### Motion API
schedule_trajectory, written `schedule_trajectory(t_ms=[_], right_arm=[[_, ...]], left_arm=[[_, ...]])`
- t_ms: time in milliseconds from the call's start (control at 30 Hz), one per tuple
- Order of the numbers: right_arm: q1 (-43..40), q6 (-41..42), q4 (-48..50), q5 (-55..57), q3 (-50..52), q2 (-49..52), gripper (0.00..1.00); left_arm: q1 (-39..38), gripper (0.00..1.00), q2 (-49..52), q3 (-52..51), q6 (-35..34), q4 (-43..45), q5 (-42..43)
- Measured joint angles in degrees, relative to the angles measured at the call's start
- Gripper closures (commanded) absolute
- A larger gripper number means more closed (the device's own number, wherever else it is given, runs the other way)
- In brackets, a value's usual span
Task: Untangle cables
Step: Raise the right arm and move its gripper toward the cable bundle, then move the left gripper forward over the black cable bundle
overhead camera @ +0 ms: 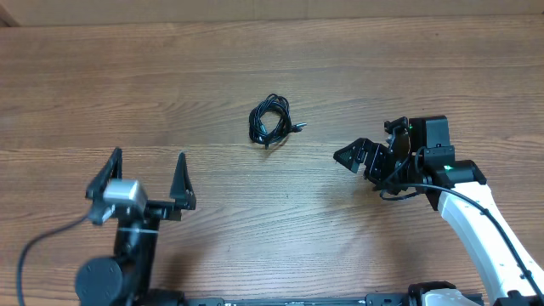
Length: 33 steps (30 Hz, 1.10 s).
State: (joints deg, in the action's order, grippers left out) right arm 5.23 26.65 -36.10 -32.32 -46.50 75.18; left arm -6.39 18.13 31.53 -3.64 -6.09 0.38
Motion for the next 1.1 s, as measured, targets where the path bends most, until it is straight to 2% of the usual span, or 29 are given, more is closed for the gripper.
schedule_trajectory(t_ms=[233,533,633,767,1067,1100], right_arm=[[0.0,0.1,0.0,2.3,0.0,0.0,0.0],[0.0,0.1,0.0,2.8,0.0,0.0,0.0],[0.0,0.2,0.0,2.8,0.0,0.0,0.0],[0.0,0.1,0.1,2.9,0.0,0.0,0.0],[0.0,0.2,0.0,3.0,0.0,0.0,0.0],[0.0,0.1,0.0,3.0,0.0,0.0,0.0]], left_arm=[[0.0,0.0,18.6,21.6,0.9,-17.8,7.6],[0.0,0.0,45.0,53.6,0.9,-50.1,14.5],[0.0,0.0,51.4,61.2,0.9,-56.4,15.3],[0.0,0.0,57.4,66.5,0.9,-59.6,15.7],[0.0,0.0,64.4,66.9,0.9,-60.8,15.8],[0.0,0.15,65.3,66.9,0.9,-60.9,15.8]])
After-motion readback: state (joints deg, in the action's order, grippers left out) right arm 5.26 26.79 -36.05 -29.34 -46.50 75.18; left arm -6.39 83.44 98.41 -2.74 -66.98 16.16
